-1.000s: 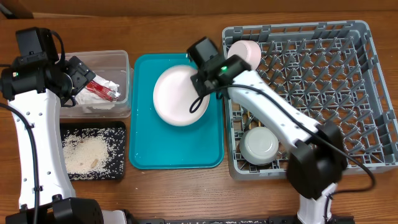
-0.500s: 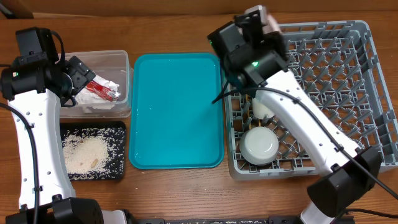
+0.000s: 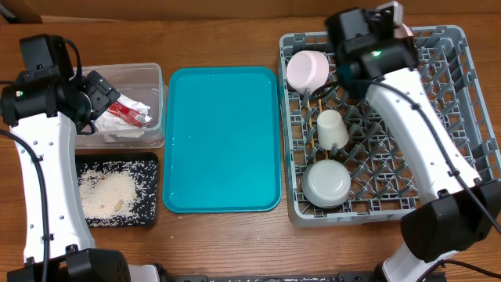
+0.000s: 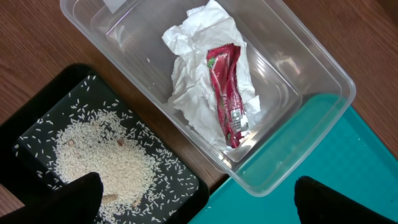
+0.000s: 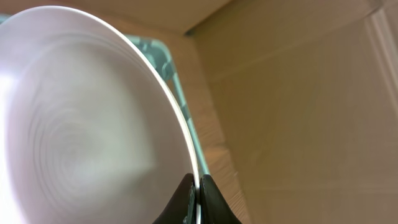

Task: Sort waste into correct bins and load items into the dishwasher
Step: 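Carry the white plate right and lower it upright into the rack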

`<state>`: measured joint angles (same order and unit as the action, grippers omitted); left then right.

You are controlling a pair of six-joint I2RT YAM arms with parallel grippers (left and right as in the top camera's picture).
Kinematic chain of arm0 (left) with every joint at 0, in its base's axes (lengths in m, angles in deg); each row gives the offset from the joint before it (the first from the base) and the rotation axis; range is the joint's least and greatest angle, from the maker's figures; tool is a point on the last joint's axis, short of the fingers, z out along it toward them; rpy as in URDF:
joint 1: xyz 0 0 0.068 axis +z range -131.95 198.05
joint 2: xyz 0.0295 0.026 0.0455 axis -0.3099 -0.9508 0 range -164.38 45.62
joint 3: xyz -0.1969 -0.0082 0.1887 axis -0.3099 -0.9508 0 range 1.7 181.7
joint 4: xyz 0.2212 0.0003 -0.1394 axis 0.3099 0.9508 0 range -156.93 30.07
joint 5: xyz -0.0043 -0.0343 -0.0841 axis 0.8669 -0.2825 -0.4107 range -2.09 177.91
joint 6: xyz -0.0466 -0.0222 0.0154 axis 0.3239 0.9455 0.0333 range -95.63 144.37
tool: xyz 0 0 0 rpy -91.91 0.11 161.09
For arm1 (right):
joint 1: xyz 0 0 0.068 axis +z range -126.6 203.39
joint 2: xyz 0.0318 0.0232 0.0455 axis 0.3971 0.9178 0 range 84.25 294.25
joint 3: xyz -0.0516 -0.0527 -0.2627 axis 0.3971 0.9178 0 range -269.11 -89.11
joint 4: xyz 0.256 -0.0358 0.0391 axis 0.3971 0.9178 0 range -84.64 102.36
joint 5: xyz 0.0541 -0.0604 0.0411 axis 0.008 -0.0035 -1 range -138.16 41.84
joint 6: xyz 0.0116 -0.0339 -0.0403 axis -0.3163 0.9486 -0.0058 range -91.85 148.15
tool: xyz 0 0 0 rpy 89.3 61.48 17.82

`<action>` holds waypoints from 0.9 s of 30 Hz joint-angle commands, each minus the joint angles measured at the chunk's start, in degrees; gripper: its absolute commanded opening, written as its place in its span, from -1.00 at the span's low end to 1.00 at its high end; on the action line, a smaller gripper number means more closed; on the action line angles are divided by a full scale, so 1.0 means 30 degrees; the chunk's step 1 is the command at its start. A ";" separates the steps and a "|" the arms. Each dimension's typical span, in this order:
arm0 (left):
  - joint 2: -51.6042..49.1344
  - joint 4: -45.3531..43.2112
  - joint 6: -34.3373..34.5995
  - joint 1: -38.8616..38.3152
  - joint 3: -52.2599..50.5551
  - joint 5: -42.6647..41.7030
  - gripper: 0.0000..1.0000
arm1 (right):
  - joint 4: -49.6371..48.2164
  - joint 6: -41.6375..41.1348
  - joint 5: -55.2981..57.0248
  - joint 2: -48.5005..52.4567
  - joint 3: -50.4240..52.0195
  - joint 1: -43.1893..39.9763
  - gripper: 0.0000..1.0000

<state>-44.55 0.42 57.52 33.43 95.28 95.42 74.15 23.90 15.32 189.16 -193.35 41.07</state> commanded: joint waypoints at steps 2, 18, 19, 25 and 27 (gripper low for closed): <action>-0.0160 -0.0029 0.0386 -0.0255 0.0342 -0.0015 1.00 | 0.0503 -0.0117 -0.3038 -0.0321 -0.0270 -0.0889 -0.92; -0.0160 -0.0029 0.0386 -0.0255 0.0342 -0.0022 1.00 | 0.0532 -0.0160 -0.2579 -0.0299 0.1523 -0.1020 -0.92; -0.0160 -0.0029 0.0386 -0.0255 0.0342 -0.0022 1.00 | 0.0517 -0.0160 -0.2958 -0.0299 0.1523 -0.0984 -0.92; -0.0160 -0.0029 0.0386 -0.0255 0.0342 -0.0022 1.00 | 0.0015 -0.0168 -0.7985 -0.0299 0.1523 -0.0758 -0.92; -0.0160 -0.0029 0.0386 -0.0255 0.0342 -0.0022 1.00 | -0.0160 -0.0168 -0.9413 -0.0299 0.1523 -0.0758 -0.92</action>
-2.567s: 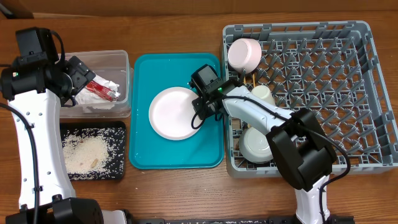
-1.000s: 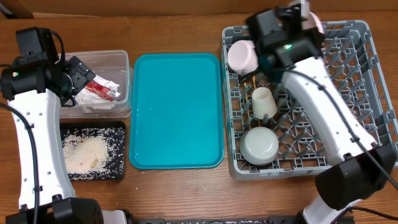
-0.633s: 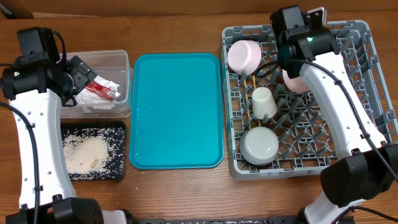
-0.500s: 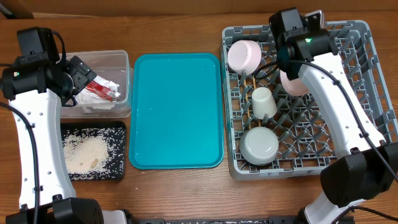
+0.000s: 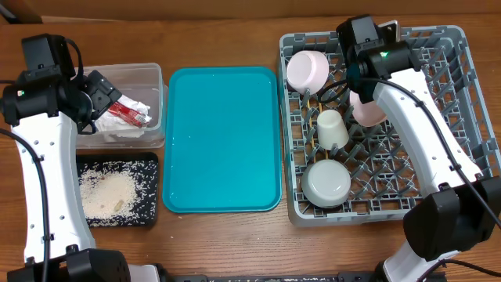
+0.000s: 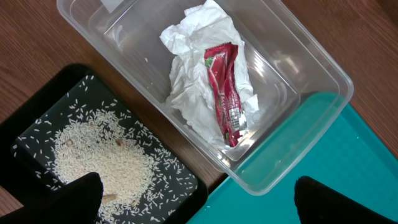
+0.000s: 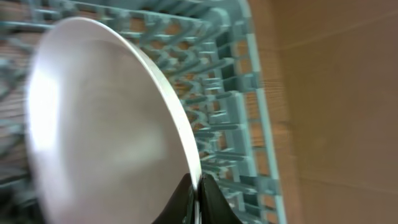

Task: Sort waste into correct bins and load items into the dishwasher
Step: 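Carry the white plate right and lower it upright into the rack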

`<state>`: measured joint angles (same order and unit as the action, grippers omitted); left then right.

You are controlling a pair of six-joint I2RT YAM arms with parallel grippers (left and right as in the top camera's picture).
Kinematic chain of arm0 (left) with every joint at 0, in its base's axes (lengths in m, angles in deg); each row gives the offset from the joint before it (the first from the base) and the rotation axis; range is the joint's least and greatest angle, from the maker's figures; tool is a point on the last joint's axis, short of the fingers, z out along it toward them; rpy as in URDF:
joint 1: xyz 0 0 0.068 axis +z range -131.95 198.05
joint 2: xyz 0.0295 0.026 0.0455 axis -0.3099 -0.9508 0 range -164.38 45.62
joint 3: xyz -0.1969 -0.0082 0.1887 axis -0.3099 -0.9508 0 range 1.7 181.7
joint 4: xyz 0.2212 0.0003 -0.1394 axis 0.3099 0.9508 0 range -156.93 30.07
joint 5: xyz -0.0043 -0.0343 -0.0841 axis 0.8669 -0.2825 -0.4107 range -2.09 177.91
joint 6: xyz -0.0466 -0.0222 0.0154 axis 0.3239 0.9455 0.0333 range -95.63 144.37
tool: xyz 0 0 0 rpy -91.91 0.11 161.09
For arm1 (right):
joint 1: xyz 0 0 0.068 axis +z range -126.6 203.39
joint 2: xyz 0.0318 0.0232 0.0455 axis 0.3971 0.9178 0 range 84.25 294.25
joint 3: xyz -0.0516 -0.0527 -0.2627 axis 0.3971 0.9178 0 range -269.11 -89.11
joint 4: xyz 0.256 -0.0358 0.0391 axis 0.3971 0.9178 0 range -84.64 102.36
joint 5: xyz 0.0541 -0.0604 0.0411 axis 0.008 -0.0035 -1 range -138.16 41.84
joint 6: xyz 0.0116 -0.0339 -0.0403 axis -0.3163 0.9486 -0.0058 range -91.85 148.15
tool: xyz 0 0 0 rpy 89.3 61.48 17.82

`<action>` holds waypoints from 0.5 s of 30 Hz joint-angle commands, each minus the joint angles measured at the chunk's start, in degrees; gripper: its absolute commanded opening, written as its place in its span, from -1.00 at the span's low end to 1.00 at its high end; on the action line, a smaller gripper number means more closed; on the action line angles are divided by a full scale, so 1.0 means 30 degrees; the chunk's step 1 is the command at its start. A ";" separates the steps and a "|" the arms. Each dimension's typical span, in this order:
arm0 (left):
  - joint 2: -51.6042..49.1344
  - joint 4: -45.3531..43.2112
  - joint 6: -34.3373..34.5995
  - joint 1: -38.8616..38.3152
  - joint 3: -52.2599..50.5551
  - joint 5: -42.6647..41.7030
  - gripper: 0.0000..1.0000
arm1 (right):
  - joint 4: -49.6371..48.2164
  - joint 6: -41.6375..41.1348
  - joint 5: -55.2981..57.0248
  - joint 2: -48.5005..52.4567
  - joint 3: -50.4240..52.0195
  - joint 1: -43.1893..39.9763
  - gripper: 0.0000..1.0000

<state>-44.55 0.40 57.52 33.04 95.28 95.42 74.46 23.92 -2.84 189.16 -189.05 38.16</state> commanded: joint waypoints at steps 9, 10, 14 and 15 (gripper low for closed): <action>-0.0160 -0.0015 0.0386 -0.0124 0.0342 -0.0022 0.99 | -0.1530 -0.0182 -0.8932 -0.0299 0.0087 0.0219 -0.90; -0.0160 -0.0029 0.0386 -0.0124 0.0342 -0.0015 1.00 | -0.1690 -0.0189 -0.9318 -0.0299 0.0087 0.0219 -0.90; -0.0160 -0.0029 0.0393 -0.0124 0.0342 -0.0015 1.00 | -0.2157 -0.1027 -1.0032 -0.0299 0.0087 0.0219 -0.81; -0.0160 -0.0022 0.0386 -0.0124 0.0342 -0.0015 1.00 | -0.2208 -0.1698 -1.0076 -0.0299 0.0087 0.0219 -0.72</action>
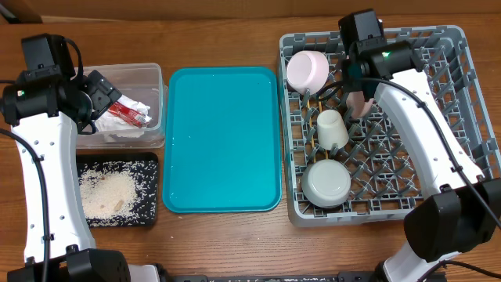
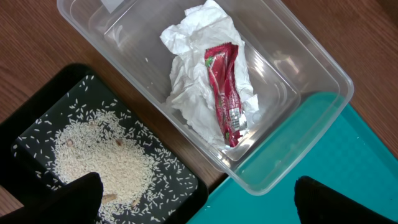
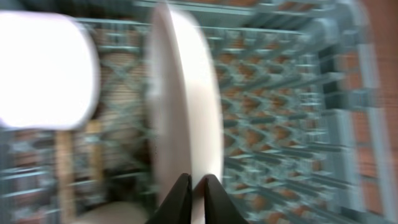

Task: Sort waste into correct bins and load items into the dishwasher
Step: 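Carry the white plate right and lower it upright into the rack, then open the right gripper and withdraw it left from the plate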

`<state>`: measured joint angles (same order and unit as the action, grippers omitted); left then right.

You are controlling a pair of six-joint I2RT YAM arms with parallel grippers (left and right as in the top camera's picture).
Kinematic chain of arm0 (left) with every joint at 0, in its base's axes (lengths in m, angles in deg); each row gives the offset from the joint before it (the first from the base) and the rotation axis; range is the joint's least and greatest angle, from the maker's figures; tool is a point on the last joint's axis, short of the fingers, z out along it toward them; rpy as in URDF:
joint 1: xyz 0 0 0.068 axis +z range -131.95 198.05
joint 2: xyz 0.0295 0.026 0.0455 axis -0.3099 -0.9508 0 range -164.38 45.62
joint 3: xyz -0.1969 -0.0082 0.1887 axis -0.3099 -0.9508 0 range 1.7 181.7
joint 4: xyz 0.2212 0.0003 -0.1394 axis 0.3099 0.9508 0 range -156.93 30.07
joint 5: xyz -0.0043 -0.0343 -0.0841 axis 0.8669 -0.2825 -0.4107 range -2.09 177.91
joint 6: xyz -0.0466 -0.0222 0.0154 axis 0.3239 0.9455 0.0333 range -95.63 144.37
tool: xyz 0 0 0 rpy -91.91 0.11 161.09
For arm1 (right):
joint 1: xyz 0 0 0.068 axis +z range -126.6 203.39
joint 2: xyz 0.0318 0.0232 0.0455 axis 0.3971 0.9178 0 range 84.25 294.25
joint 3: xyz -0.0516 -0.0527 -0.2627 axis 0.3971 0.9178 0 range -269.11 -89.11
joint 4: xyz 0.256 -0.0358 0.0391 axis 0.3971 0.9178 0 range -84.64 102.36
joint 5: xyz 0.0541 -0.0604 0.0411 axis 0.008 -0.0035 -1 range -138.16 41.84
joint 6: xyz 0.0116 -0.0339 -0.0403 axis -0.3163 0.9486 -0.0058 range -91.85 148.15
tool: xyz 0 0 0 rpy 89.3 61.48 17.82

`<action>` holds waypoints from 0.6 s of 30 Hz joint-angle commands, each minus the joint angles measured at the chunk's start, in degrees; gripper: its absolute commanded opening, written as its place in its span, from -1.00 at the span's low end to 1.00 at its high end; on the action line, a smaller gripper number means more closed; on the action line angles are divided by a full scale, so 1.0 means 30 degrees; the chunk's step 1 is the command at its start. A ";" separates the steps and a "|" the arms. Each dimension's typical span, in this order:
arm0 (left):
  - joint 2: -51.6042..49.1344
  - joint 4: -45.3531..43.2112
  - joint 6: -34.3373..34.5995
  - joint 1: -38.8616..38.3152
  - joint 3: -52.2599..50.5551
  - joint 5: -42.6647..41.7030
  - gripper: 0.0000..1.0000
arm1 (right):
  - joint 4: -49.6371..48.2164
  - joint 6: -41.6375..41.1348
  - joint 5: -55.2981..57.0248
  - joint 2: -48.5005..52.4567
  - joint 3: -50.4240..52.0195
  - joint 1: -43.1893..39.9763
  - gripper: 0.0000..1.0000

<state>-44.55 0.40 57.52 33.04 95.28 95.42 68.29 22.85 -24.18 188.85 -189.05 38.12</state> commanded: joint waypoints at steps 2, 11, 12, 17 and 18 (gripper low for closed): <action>-0.0160 -0.0015 0.0386 -0.0109 0.0342 -0.0015 1.00 | -0.0168 -0.1821 -0.3577 -0.0197 0.0087 0.0233 -0.57; -0.0160 -0.0022 0.0386 -0.0124 0.0342 -0.0022 1.00 | -0.0095 -0.1814 -0.4029 -0.0197 0.0087 0.0226 0.22; -0.0160 -0.0022 0.0386 -0.0124 0.0342 -0.0022 1.00 | -0.0095 -0.1814 -0.4029 -0.0197 0.0087 0.0226 0.27; -0.0160 -0.0022 0.0386 -0.0124 0.0342 -0.0022 1.00 | 0.0007 -0.1814 -0.4029 -0.0204 0.0058 0.0342 0.66; -0.0160 -0.0022 0.0386 -0.0124 0.0342 -0.0015 1.00 | 0.0131 -0.1814 -0.4036 -0.0204 0.0058 0.0401 0.94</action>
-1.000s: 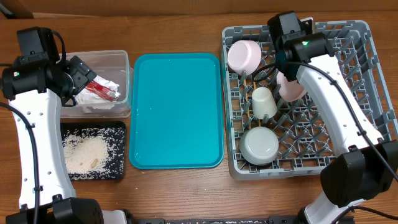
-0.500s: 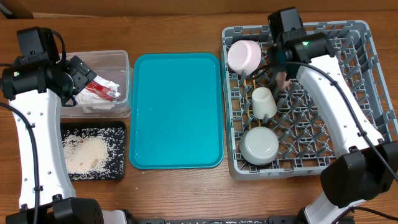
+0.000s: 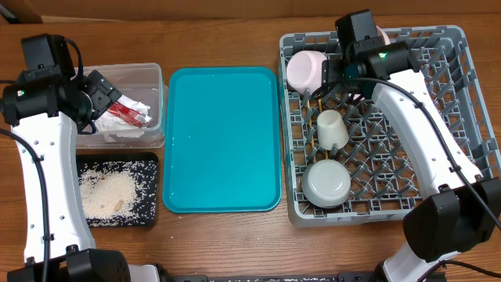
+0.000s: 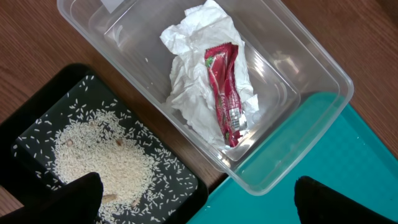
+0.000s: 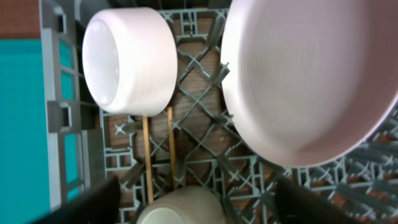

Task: Sort waste into correct bins and load items into the dishwasher
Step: 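Open the right gripper and withdraw it left from the plate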

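The pink plate (image 5: 311, 81) leans among the tines at the back of the grey dish rack (image 3: 462, 117), free of any grip; overhead only its edge (image 3: 382, 34) peeks from behind my right arm. My right gripper (image 5: 196, 205) is open above the rack, with nothing between its fingers. Beside the plate a pink bowl (image 5: 127, 59) lies on its side. Two chopsticks (image 5: 148, 158) and a cream cup (image 5: 180, 208) lie below it. My left gripper (image 4: 199, 199) hangs open over the clear bin (image 4: 311, 68) holding a red sachet (image 4: 225, 93) and crumpled tissue (image 4: 199, 37).
A black tray of rice (image 3: 116, 192) sits at the front left. The teal tray (image 3: 223, 137) lies in the middle. A grey bowl (image 3: 326, 182) rests upside down in the rack's near left corner, in front of the cream cup (image 3: 332, 128).
My right gripper was shut on the pink plate's rim, the plate edge-on over the rack. Now it is open and drawn back, and the plate leans in the rack. The left arm has not moved.
My right gripper first held the pink plate by its rim at the rack's far edge. Then it had the plate over the rack, right of the cream cup, then edge-on between the tines. Now the plate stands let go in the rack. My left gripper stayed open over the bin.
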`<state>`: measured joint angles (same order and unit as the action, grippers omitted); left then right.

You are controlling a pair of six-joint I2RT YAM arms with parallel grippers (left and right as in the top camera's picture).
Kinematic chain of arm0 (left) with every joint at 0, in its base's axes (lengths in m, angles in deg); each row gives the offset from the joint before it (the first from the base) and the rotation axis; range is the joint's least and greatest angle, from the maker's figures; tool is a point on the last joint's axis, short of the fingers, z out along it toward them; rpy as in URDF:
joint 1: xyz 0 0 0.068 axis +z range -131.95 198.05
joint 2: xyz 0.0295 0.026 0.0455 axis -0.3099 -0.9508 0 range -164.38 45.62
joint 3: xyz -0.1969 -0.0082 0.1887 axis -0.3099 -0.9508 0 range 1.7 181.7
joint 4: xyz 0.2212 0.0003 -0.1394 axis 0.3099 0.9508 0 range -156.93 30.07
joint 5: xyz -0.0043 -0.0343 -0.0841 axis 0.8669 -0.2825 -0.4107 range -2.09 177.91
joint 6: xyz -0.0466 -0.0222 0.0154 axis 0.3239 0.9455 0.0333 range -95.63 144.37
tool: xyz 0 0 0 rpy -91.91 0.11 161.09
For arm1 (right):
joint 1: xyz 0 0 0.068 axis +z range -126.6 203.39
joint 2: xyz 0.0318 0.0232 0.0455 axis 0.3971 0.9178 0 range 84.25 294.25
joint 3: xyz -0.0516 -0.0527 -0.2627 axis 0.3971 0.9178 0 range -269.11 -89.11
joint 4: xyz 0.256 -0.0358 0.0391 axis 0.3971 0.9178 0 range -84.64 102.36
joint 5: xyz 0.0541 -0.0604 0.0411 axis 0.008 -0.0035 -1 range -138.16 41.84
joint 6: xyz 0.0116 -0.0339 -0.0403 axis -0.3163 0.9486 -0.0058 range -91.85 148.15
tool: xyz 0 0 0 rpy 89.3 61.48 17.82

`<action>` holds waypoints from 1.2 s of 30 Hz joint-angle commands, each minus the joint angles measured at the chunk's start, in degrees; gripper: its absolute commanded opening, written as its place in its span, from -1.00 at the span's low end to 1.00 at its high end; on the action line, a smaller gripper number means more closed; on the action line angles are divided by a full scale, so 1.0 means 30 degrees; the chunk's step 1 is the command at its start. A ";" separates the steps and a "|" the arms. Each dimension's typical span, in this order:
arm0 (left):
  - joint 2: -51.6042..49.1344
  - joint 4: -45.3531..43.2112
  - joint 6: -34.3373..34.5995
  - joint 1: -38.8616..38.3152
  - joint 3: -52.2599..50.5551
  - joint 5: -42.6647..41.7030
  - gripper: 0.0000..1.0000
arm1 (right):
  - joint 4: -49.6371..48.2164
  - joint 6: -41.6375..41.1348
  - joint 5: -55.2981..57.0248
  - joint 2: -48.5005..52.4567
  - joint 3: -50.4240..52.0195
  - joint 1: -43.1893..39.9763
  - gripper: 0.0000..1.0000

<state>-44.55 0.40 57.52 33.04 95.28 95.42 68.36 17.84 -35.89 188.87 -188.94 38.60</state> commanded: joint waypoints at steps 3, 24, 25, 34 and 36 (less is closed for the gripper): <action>-0.0160 -0.0022 0.0386 -0.0124 0.0342 -0.0015 1.00 | 0.0401 -0.0146 -0.0386 -0.0211 0.0022 0.0481 1.00; -0.0160 -0.0022 0.0386 -0.0124 0.0342 -0.0022 1.00 | 0.0503 -0.0146 -0.8655 -0.0044 0.0896 0.3628 -0.04; -0.0160 -0.0022 0.0386 -0.0124 0.0342 -0.0015 1.00 | 0.0372 -0.0153 -0.7817 -0.0007 0.1144 0.3891 -0.07; -0.0160 -0.0022 0.0386 -0.0124 0.0342 -0.0022 1.00 | -0.2382 -0.0160 -0.4707 0.0029 0.4073 0.5238 -0.30; -0.0160 -0.0022 0.0386 -0.0124 0.0342 -0.0015 1.00 | -0.3155 -0.0168 -0.4080 0.0029 0.4765 0.5231 -0.35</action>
<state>-44.57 0.42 57.52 33.04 95.28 95.42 61.04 17.45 -53.27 188.87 -177.11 54.31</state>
